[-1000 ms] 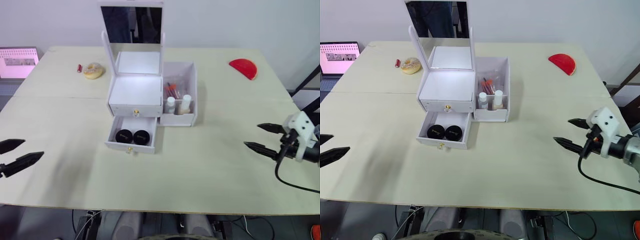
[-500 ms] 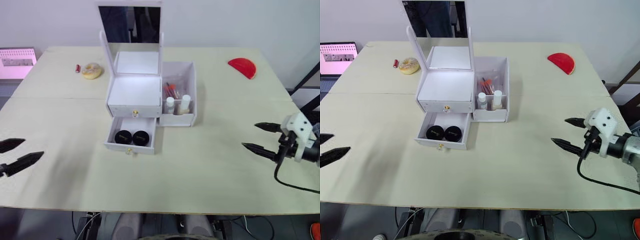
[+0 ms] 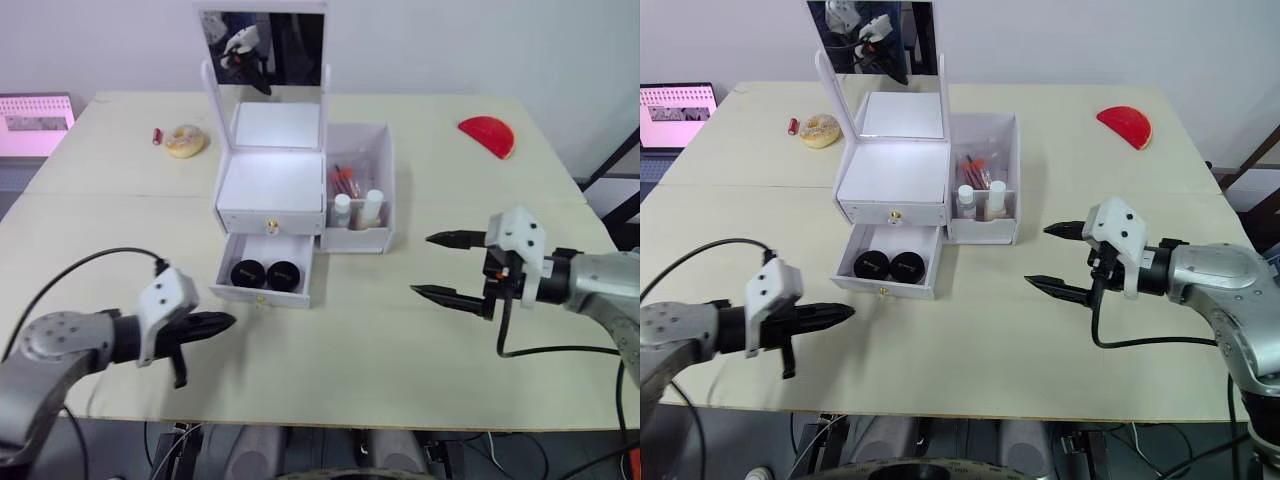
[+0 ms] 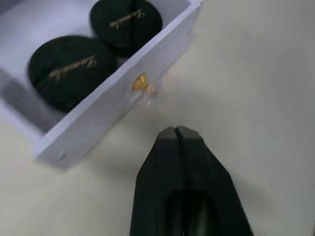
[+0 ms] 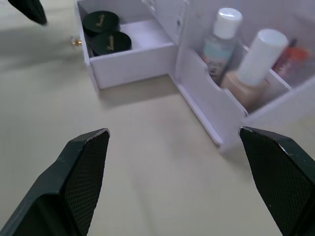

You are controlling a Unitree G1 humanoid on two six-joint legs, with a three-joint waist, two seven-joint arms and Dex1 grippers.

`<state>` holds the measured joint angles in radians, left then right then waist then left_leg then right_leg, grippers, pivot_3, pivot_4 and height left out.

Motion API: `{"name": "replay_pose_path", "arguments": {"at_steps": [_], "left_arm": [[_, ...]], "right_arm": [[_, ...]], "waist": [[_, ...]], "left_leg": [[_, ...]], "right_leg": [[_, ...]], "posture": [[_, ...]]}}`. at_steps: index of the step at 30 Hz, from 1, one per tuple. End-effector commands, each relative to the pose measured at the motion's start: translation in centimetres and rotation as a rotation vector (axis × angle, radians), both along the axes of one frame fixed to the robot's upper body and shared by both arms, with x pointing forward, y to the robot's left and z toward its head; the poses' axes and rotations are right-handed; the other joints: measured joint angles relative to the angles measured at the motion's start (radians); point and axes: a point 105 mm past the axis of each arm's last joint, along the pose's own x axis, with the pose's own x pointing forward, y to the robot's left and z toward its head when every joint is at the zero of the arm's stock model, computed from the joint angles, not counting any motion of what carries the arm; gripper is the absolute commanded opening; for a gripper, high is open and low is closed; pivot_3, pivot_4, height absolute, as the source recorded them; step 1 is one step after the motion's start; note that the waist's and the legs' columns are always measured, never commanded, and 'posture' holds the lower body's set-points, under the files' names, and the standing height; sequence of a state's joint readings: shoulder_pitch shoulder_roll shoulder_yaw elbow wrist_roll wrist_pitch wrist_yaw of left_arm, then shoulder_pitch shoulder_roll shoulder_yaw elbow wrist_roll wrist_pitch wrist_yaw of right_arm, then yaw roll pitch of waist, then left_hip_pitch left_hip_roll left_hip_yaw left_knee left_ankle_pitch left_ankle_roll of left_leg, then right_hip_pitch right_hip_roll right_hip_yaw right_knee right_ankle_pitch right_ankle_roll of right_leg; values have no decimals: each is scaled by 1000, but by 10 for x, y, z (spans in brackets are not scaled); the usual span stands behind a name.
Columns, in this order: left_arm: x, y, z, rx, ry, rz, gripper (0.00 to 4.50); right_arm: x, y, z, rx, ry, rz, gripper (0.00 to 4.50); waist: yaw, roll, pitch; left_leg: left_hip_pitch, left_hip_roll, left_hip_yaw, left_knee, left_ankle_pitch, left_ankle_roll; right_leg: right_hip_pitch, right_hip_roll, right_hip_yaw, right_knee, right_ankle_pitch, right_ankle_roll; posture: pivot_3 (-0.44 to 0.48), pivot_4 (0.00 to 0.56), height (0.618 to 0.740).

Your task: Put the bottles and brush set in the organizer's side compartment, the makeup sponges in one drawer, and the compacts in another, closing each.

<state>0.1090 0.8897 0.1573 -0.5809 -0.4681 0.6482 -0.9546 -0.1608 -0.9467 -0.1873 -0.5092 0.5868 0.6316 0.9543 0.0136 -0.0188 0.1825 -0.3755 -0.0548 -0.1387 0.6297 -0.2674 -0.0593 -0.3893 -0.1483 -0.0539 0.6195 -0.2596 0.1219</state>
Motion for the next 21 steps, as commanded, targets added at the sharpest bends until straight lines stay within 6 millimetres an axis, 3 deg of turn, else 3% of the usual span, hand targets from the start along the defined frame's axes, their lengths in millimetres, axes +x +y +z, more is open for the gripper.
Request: {"name": "replay_pose_path", "arguments": {"at_steps": [1, 4, 14, 21], "left_arm": [[20, -9, 1, 82, -98, 18, 124], [28, -26, 7, 65, -131, 10, 124], [62, -41, -5, 97, -195, 63, 124], [86, -35, -8, 126, -270, 147, 124]], "right_arm": [[-3, 14, 10, 31, -43, 25, 4500], [-5, 20, 8, 45, -41, 26, 4500], [-5, 24, 11, 57, -50, 10, 4500], [-6, 27, 11, 60, -52, 9, 4500]], "waist": [[1, 0, 0], [1, 0, 0], [16, 1, -1], [30, 2, 0]], "left_leg": [[0, 0, 0, 0, 0, 0], [0, 0, 0, 0, 0, 0], [1, 0, 0, 2, 2, 3], [0, 0, 0, 3, 5, 7]], "right_leg": [[0, 0, 0, 0, 0, 0], [0, 0, 0, 0, 1, 2], [2, 0, 0, -1, 3, 7], [2, 0, 0, -1, 8, 2]], "posture": [[0, 150, 739], [0, 150, 739], [0, 150, 739], [0, 150, 739]]}}
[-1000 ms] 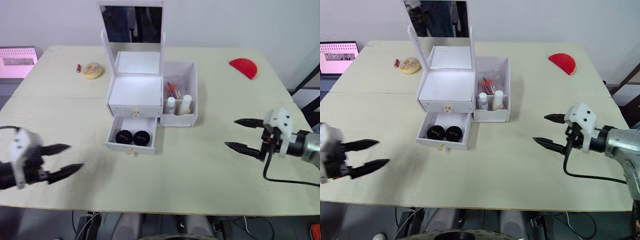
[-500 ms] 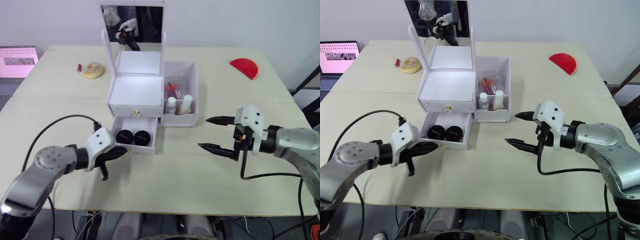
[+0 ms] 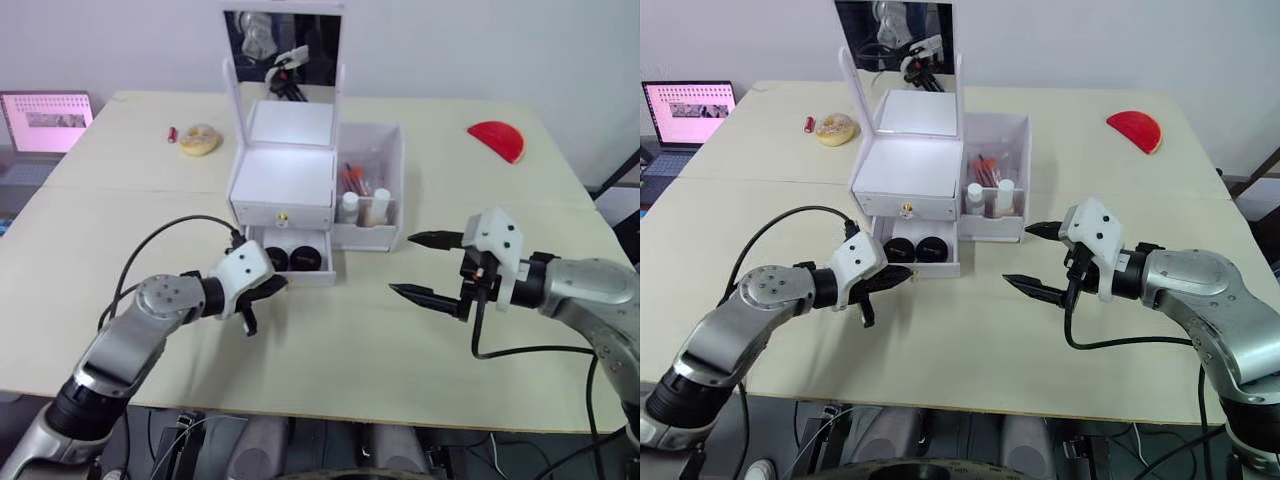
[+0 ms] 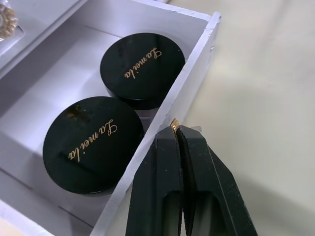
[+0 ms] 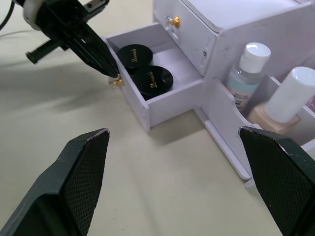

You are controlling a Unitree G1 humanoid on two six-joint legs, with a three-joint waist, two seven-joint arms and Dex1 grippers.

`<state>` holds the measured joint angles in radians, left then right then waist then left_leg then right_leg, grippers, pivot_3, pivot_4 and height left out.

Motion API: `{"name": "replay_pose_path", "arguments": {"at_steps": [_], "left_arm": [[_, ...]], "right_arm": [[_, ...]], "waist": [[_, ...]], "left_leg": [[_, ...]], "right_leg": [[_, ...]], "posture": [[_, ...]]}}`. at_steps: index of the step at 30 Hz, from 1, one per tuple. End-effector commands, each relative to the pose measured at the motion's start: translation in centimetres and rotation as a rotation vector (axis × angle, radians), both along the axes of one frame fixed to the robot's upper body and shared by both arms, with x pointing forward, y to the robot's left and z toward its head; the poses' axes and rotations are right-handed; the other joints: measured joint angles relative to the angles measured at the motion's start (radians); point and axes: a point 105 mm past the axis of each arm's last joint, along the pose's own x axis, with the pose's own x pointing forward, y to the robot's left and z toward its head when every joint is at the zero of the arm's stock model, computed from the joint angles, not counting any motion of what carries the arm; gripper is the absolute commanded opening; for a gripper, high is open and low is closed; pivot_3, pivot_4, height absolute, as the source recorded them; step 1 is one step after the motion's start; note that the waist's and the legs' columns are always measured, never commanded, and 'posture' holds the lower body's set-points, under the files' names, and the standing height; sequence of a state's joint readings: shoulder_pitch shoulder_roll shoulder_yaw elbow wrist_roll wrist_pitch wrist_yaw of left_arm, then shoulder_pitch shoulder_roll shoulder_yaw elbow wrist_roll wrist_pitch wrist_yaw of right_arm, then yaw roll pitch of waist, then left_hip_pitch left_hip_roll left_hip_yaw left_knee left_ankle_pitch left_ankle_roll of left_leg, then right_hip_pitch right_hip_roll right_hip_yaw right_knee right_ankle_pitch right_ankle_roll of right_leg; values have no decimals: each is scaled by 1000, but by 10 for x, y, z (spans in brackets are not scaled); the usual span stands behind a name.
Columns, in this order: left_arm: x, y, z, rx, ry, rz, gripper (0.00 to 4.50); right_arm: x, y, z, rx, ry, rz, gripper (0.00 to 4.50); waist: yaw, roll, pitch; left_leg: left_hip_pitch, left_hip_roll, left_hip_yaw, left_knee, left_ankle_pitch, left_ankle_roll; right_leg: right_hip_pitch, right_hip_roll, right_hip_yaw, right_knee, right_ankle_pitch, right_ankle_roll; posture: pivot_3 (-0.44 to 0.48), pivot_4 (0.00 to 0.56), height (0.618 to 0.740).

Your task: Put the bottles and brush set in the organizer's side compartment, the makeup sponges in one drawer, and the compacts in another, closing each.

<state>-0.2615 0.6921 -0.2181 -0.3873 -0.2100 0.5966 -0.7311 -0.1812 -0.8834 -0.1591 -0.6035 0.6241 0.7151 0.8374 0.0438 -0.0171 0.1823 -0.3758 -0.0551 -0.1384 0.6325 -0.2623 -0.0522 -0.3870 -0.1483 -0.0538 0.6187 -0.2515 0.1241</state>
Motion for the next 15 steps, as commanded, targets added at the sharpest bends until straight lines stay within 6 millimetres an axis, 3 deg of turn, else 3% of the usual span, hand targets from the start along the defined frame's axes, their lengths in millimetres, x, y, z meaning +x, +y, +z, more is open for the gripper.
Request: {"name": "replay_pose_path", "arguments": {"at_steps": [1, 8, 15], "left_arm": [[19, 23, -1, 60, -65, 127, 124], [12, 45, -2, 86, -53, 140, 124], [14, 72, 4, 122, -60, 181, 124]], "right_arm": [[-3, 6, 9, 3, -42, 23, 4500], [-3, 4, 8, -3, -38, 15, 4500], [-1, 5, 7, 0, -34, 17, 4500]], "waist": [[-1, 0, 0], [-9, 1, 0], [-5, 2, 1]], "left_leg": [[0, 0, 0, 0, 0, 1], [1, 1, 0, 0, 1, 1], [-3, 11, 0, -4, 1, 1]], "right_leg": [[0, 0, 0, 0, 1, 0], [-2, 1, 0, 0, 4, -3], [-7, 14, 3, -6, 7, -2]], "posture": [[0, 150, 739], [0, 150, 739], [0, 150, 739]]}}
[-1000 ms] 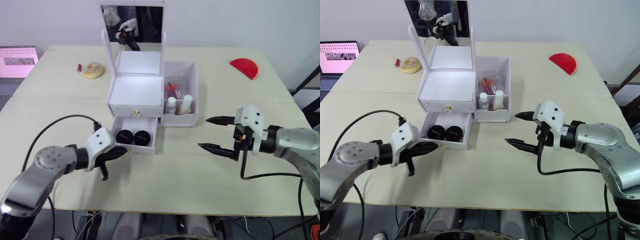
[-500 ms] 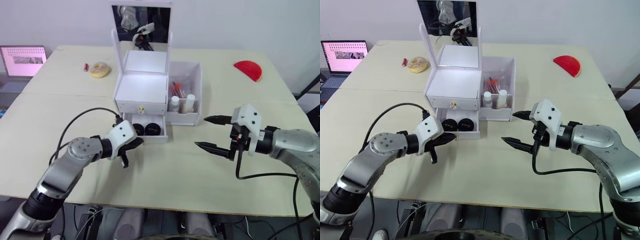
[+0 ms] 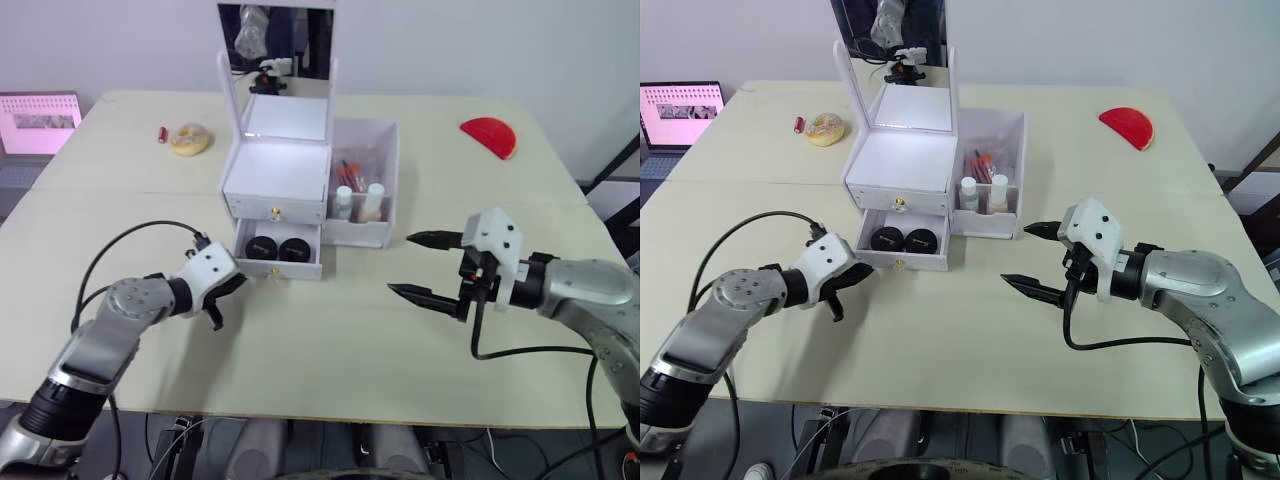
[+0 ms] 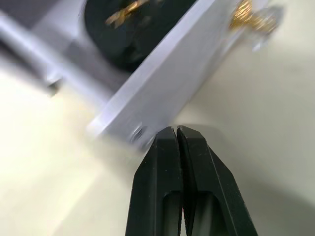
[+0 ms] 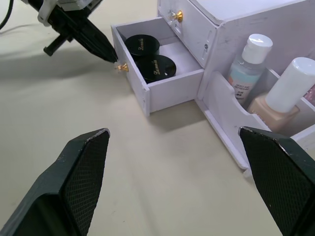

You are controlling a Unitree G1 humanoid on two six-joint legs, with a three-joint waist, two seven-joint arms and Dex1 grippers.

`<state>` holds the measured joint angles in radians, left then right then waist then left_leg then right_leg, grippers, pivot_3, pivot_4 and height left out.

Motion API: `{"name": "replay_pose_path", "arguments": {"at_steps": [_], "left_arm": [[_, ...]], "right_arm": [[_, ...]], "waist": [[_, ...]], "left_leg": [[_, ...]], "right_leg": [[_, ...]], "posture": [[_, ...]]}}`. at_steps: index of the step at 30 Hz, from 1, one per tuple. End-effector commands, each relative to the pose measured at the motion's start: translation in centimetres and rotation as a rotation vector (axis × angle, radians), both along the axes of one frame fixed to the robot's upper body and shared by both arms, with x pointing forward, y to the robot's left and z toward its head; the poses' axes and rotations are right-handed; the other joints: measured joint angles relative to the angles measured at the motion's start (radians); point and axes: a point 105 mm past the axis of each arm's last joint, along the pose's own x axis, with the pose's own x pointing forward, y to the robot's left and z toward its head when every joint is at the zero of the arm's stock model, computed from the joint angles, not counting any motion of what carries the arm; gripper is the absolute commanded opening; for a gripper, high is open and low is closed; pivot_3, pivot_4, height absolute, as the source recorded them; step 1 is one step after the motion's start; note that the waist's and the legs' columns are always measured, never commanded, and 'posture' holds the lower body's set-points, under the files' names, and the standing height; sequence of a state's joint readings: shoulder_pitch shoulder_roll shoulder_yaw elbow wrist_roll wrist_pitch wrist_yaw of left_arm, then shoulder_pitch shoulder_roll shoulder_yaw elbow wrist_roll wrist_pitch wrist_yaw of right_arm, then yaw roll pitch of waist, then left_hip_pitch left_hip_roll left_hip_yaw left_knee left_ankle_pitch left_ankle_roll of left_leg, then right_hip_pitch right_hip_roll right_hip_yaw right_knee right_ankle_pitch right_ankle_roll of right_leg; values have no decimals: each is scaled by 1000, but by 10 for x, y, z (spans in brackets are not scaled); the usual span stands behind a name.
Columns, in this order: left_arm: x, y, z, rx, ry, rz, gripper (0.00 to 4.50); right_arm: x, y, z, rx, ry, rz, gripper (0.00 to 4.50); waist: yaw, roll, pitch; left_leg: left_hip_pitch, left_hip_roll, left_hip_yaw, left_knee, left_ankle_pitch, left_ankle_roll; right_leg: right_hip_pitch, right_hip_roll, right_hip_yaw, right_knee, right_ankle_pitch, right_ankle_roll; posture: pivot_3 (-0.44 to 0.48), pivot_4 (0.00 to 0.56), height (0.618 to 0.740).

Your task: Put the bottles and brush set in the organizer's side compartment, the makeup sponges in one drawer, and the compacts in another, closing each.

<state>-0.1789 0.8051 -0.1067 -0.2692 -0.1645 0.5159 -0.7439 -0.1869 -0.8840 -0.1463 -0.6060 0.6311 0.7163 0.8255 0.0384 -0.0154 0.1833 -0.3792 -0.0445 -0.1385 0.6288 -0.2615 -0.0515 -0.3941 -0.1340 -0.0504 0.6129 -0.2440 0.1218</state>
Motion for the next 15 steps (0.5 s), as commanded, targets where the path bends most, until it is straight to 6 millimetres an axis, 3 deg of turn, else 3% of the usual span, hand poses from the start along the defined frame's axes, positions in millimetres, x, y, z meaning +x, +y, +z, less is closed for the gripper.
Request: {"name": "replay_pose_path", "arguments": {"at_steps": [1, 7, 15], "left_arm": [[7, 8, 18, 7, -75, 17, 124], [13, -6, 20, -32, -94, -2, 124], [39, -9, 19, -27, -161, 46, 124]], "right_arm": [[-1, 3, 7, -1, -35, 14, 4500], [-1, 4, 4, -9, -26, 21, 4500], [-2, 4, 5, -9, -27, 22, 4500]], "waist": [[1, 0, 0], [0, 0, 0], [0, 0, 0]], "left_leg": [[-1, 0, 0, 0, 0, 0], [-6, 0, 0, 2, 0, 0], [-4, 2, 1, 3, 0, 0]], "right_leg": [[-1, 0, 0, 0, 0, 0], [-3, 0, 0, -1, 0, 0], [-3, 2, 0, 0, 0, 1]], "posture": [[0, 150, 739], [0, 150, 739], [0, 150, 739]]}}
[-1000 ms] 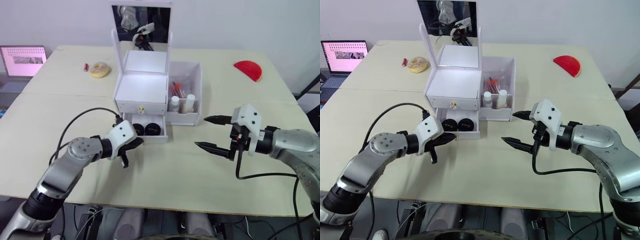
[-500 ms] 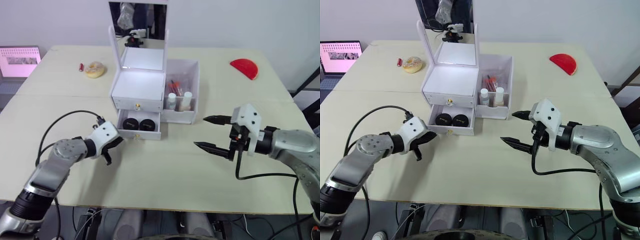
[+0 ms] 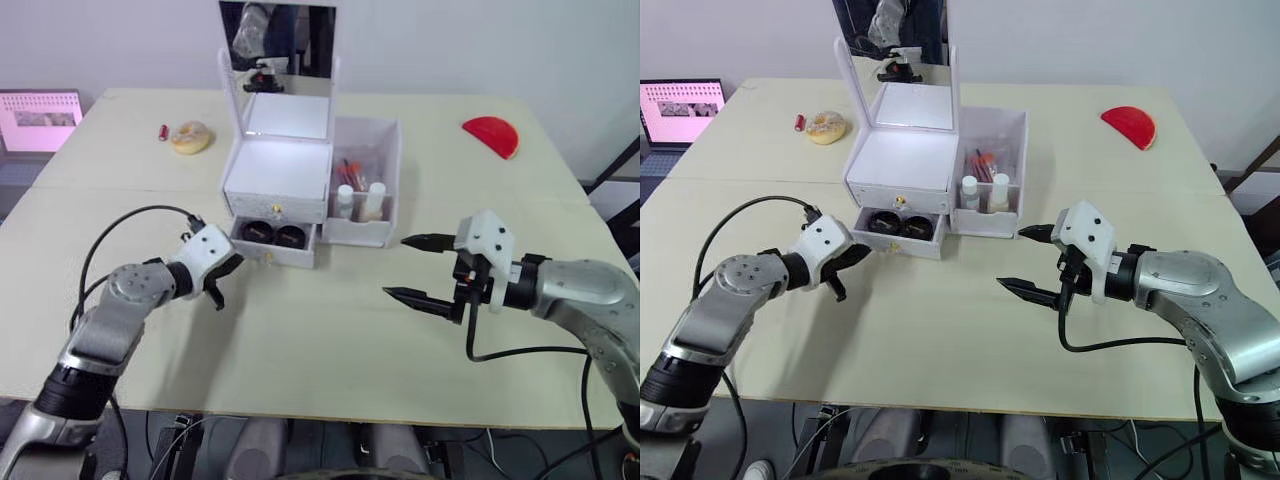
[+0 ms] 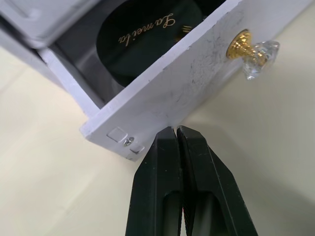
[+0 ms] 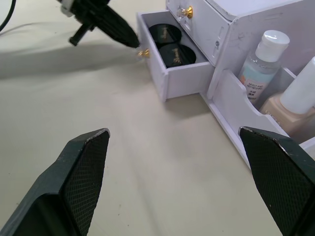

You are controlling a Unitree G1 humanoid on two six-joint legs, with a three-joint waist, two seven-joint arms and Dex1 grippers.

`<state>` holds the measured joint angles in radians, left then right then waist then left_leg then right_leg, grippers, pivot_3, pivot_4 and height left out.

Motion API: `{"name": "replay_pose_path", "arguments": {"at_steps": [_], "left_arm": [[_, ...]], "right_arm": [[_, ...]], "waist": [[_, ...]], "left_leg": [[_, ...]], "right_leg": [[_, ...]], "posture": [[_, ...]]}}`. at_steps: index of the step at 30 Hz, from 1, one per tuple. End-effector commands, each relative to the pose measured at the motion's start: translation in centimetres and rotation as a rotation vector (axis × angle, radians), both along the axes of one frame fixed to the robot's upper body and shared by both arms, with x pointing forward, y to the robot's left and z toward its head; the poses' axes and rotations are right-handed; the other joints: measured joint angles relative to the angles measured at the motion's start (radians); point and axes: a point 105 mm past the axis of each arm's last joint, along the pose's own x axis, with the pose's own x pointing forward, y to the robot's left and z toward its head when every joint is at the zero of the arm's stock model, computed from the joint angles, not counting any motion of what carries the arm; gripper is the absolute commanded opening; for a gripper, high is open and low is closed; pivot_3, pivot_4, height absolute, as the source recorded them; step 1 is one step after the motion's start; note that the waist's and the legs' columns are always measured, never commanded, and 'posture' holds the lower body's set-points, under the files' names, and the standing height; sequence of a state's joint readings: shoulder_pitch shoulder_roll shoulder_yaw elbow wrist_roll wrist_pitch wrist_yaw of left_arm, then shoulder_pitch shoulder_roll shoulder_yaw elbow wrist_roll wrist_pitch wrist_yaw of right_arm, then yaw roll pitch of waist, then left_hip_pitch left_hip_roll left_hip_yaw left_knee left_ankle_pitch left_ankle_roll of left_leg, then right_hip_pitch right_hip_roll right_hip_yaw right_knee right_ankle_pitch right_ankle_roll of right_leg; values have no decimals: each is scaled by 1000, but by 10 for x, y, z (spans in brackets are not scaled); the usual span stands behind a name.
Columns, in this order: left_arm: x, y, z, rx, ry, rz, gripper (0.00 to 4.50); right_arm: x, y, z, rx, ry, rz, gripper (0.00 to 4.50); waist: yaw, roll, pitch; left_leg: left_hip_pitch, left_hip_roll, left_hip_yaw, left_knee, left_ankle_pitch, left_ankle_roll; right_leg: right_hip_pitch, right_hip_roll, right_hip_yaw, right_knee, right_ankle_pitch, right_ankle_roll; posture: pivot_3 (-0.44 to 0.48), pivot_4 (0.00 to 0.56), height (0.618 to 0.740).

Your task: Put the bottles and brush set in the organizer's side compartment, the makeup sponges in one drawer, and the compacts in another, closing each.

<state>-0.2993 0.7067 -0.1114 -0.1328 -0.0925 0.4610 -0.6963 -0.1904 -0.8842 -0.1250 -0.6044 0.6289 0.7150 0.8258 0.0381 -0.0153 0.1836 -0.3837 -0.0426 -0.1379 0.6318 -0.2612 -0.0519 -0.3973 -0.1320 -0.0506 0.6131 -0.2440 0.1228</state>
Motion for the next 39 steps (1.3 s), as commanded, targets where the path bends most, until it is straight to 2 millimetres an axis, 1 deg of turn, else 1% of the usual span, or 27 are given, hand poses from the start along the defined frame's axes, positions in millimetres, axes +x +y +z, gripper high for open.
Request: {"name": "replay_pose_path", "arguments": {"at_steps": [1, 4, 11, 16, 20, 22, 23, 25, 27, 28, 29, 31, 34, 35, 37, 38, 39], "left_arm": [[11, -10, 9, -8, -64, -19, 124], [23, -20, 9, -29, -78, -27, 124], [46, -35, 13, -50, -110, -24, 124], [47, -36, 17, -61, -117, -26, 124], [40, -29, 20, -71, -112, -24, 124], [31, -23, 27, -106, -99, -27, 124], [27, -20, 30, -119, -94, -30, 124], [12, -11, 37, -168, -70, -38, 124], [-14, 10, 52, -260, -33, -44, 124], [-25, 18, 58, -288, -24, -49, 124], [-35, 27, 64, -303, -24, -46, 336], [-48, 41, 71, -316, -20, -30, 950], [-72, 72, 74, -312, 18, 41, 2399], [-79, 83, 76, -311, 21, 74, 3035], [-88, 103, 81, -320, 5, 145, 4062], [-92, 110, 83, -325, -1, 168, 4456], [-97, 121, 86, -331, -14, 204, 4456]], "right_arm": [[-2, 1, 8, -5, -39, 9, 4500], [-2, 1, 9, -5, -41, 9, 4500], [-3, 2, 10, -1, -42, 12, 4500], [-3, 2, 11, 2, -45, 7, 4500], [-4, 2, 11, 4, -41, 3, 4500], [-3, -1, 11, 5, -41, -10, 4500], [-2, -3, 11, 6, -41, -17, 4500], [1, -10, 12, -5, -46, -42, 4500], [5, -24, 15, -18, -57, -87, 4500], [7, -30, 16, -22, -59, -104, 4500], [8, -35, 16, -26, -61, -120, 4500], [10, -44, 15, -32, -62, -142, 4500], [14, -61, 13, -45, -69, -187, 4500], [16, -67, 12, -48, -72, -208, 4500], [18, -78, 8, -57, -75, -239, 4500], [18, -81, 7, -59, -75, -248, 4500], [19, -88, 6, -43, -66, -274, 4500]], "waist": [[1, 0, 0], [2, 0, 0], [5, 0, 0], [3, 0, 0], [1, 0, 0], [-1, 0, 0], [-4, 0, 0], [-11, 0, 0], [-26, 0, 0], [-31, 0, 0], [-34, 0, 0], [-32, 0, 0], [-28, 0, 0], [-27, 0, 1], [-26, 0, 1], [-24, 0, 1], [-24, 0, 1]], "left_leg": [[0, 0, 0, 0, 0, 0], [0, 0, 0, 0, 0, 0], [0, 0, 0, 1, 0, -1], [-1, 0, 0, 4, 2, -3], [-1, 0, 0, 4, 2, -4], [-2, 0, 0, 4, 2, -4], [-2, 0, 0, 3, 2, -4], [-2, 0, 0, 1, 2, -4], [-2, 0, 0, 0, 2, -4], [-2, 0, 0, -1, 2, -4], [-2, 0, 1, -1, 2, -4], [-2, 1, 1, -1, 2, -4], [-1, 1, 2, -1, 2, -4], [0, 2, 3, 0, 2, -4], [0, 2, 5, 0, 2, -4], [0, 3, 5, 1, 2, -4], [0, 3, 5, 1, 2, -4]], "right_leg": [[0, 0, 0, 0, 0, 0], [0, 0, 0, 0, 2, -3], [0, 0, 0, 0, 3, -2], [2, 0, 0, 0, 3, 2], [2, 0, 0, 0, 4, 2], [1, 0, 0, 0, 4, 2], [0, 0, 0, 0, 6, -1], [0, 0, 0, 0, 6, -1], [-1, 0, 0, 0, 6, -1], [-2, 0, 0, -1, 6, -1], [-2, 0, 1, 0, 5, -1], [-2, 0, 1, 0, 5, -2], [-1, 0, 1, 0, 5, -2], [-1, 0, 1, -1, 3, -4], [-1, 0, 2, -1, 2, -4], [-1, 0, 2, -1, 2, -5], [-1, 0, 2, -1, 2, -5]], "posture": [[0, 150, 739], [0, 150, 739], [0, 150, 739], [0, 150, 739], [0, 150, 739], [0, 150, 739], [0, 150, 739], [0, 150, 739], [0, 150, 739], [0, 150, 739], [0, 150, 739], [0, 150, 739], [0, 150, 739], [0, 150, 739], [0, 150, 739], [0, 150, 739], [0, 150, 739]]}}
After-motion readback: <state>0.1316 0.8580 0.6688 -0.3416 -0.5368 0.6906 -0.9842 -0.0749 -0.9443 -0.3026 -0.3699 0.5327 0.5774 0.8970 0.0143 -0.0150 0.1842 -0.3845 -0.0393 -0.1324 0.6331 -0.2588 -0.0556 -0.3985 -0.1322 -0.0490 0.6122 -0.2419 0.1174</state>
